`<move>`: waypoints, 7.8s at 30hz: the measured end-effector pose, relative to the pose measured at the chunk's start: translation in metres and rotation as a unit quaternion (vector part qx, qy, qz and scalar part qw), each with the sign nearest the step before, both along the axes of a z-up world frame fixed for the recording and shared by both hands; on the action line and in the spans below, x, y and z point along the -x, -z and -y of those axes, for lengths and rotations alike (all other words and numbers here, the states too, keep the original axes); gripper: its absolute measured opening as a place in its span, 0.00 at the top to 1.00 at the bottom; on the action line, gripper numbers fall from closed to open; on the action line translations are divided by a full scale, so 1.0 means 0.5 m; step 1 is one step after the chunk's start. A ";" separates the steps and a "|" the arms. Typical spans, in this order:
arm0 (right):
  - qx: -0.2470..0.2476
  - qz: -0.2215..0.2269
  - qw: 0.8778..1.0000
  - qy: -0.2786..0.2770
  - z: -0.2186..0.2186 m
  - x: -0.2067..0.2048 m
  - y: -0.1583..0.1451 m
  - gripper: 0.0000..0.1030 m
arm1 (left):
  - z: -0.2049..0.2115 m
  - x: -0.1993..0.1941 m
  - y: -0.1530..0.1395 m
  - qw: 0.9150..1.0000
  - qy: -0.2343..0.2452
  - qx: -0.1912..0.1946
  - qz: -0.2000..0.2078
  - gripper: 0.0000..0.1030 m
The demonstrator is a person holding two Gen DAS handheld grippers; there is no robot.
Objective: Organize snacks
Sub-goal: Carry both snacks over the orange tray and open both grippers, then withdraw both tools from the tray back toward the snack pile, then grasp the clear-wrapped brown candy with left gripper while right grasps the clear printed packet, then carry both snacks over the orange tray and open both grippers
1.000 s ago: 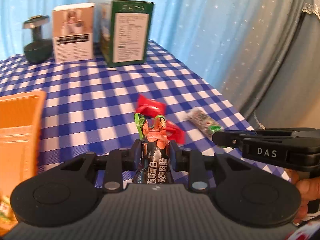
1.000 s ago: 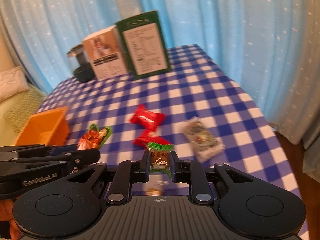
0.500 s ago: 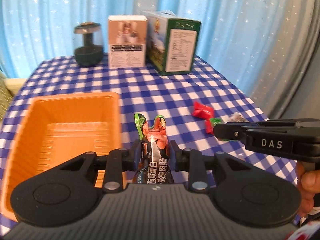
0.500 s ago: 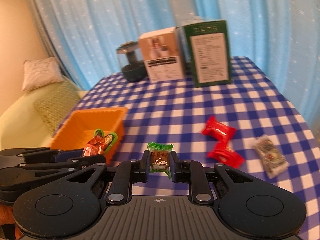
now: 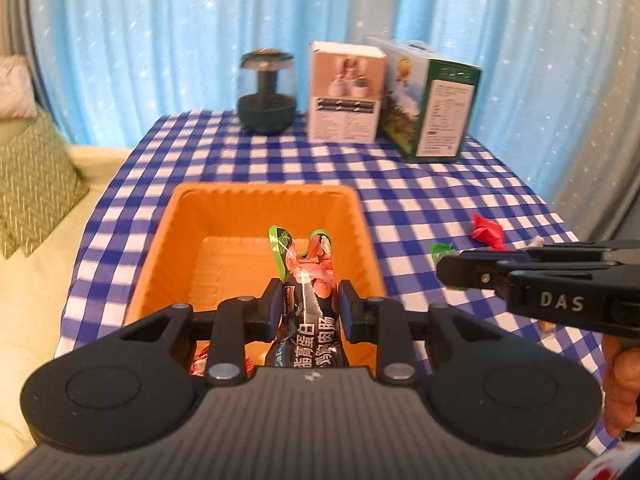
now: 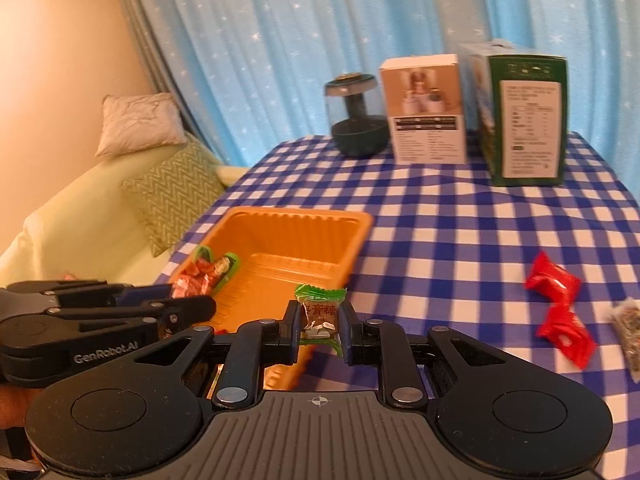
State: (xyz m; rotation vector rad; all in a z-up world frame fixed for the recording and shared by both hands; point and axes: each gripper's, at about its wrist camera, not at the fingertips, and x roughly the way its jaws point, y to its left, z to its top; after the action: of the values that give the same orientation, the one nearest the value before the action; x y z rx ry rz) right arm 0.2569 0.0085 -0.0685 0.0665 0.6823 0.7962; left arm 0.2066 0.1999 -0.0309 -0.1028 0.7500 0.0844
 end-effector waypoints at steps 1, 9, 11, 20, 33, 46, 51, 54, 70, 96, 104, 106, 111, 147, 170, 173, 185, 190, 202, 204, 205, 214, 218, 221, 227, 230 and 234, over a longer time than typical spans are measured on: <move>-0.002 0.001 1.000 -0.004 -0.009 0.003 -0.001 0.81 | -0.009 0.002 0.002 1.000 -0.004 -0.002 -0.002 0.75; 0.011 0.004 1.000 -0.029 -0.076 0.013 0.015 0.81 | -0.081 0.016 0.009 0.999 -0.041 0.007 -0.011 0.75; 0.018 0.006 0.999 -0.035 -0.091 0.014 0.022 0.81 | -0.092 0.017 0.008 0.999 -0.047 0.012 -0.009 0.75; 0.035 0.005 0.999 -0.041 -0.110 0.007 0.048 0.81 | -0.105 0.010 0.016 0.999 -0.048 0.012 -0.019 0.75; 0.032 0.005 0.999 -0.035 -0.103 0.005 0.043 0.81 | -0.097 -0.002 0.022 0.998 -0.051 0.002 -0.031 0.70; 0.034 0.008 0.998 -0.051 -0.129 0.020 0.046 0.81 | -0.110 0.003 0.019 0.998 -0.063 -0.003 -0.028 0.70; 0.034 0.009 0.998 -0.053 -0.137 0.022 0.048 0.81 | -0.111 0.006 0.019 0.998 -0.065 -0.004 -0.028 0.70; 0.034 0.010 0.998 -0.054 -0.141 0.023 0.049 0.81 | -0.113 0.007 0.019 0.997 -0.066 -0.004 -0.027 0.69; 0.024 0.010 0.997 -0.077 -0.170 0.021 0.049 0.80 | -0.132 0.019 0.021 0.996 -0.080 -0.009 -0.032 0.69; 0.067 0.063 0.995 0.033 -0.055 -0.007 0.021 0.37 | -0.063 -0.010 0.005 0.999 -0.037 0.009 -0.012 0.67; 0.075 0.056 0.993 0.068 0.032 -0.024 0.021 0.37 | 0.021 -0.045 0.004 1.000 0.005 0.014 -0.009 0.66; 0.075 0.055 0.993 0.076 0.054 -0.029 0.021 0.37 | 0.044 -0.054 0.003 1.000 0.016 0.015 -0.007 0.64; 0.074 0.052 0.992 0.094 0.105 -0.039 0.021 0.37 | 0.107 -0.074 0.006 0.999 0.044 0.020 -0.003 0.59; 0.084 -0.020 0.968 0.235 0.487 -0.129 0.086 0.37 | 0.514 -0.156 0.188 0.970 0.232 0.038 -0.068 0.57; 0.097 0.002 0.981 0.170 0.463 -0.159 0.110 0.38 | 0.438 -0.174 0.153 0.979 0.194 0.031 -0.049 0.82; 0.102 0.004 0.983 0.154 0.448 -0.175 0.123 0.39 | 0.416 -0.180 0.145 0.982 0.180 0.042 -0.045 0.82; 0.111 -0.012 0.982 0.151 0.410 -0.247 0.171 0.51 | 0.377 -0.183 0.134 0.983 0.166 0.062 -0.042 0.82; 0.136 0.000 0.980 0.146 0.381 -0.257 0.183 0.59 | 0.371 -0.180 0.135 0.983 0.165 0.061 -0.042 0.82; 0.162 0.005 0.976 0.144 0.358 -0.258 0.205 0.60 | 0.355 -0.174 0.136 0.984 0.158 0.063 -0.044 0.82; 0.162 0.004 0.976 0.145 0.359 -0.259 0.205 0.60 | 0.354 -0.174 0.135 0.985 0.157 0.062 -0.044 0.82; 0.161 0.001 0.976 0.148 0.359 -0.259 0.204 0.60 | 0.354 -0.174 0.135 0.985 0.157 0.062 -0.044 0.82; 0.146 -0.018 0.972 0.185 0.352 -0.245 0.154 0.63 | 0.345 -0.170 0.120 0.986 0.153 0.063 -0.036 0.82; 0.126 -0.026 0.974 0.187 0.345 -0.221 0.122 0.63 | 0.337 -0.166 0.111 0.986 0.149 0.062 -0.032 0.82; 0.116 -0.021 0.976 0.184 0.330 -0.197 0.098 0.63 | 0.328 -0.162 0.104 0.987 0.143 0.061 -0.029 0.82; 0.101 -0.007 0.980 0.170 0.295 -0.147 0.066 0.63 | 0.311 -0.155 0.092 0.989 0.133 0.058 -0.023 0.82; 0.089 -0.012 0.982 0.167 0.281 -0.123 0.061 0.63 | 0.304 -0.153 0.089 0.990 0.131 0.057 -0.021 0.82; 0.081 -0.012 0.983 0.161 0.257 -0.094 0.056 0.63 | 0.295 -0.149 0.085 0.990 0.128 0.056 -0.020 0.82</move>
State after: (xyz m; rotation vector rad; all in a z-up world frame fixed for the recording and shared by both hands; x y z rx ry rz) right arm 0.3037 -0.1198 -0.0967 0.0372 0.7349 0.4272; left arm 0.2808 0.0525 -0.0733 -0.1116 0.8024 -0.2006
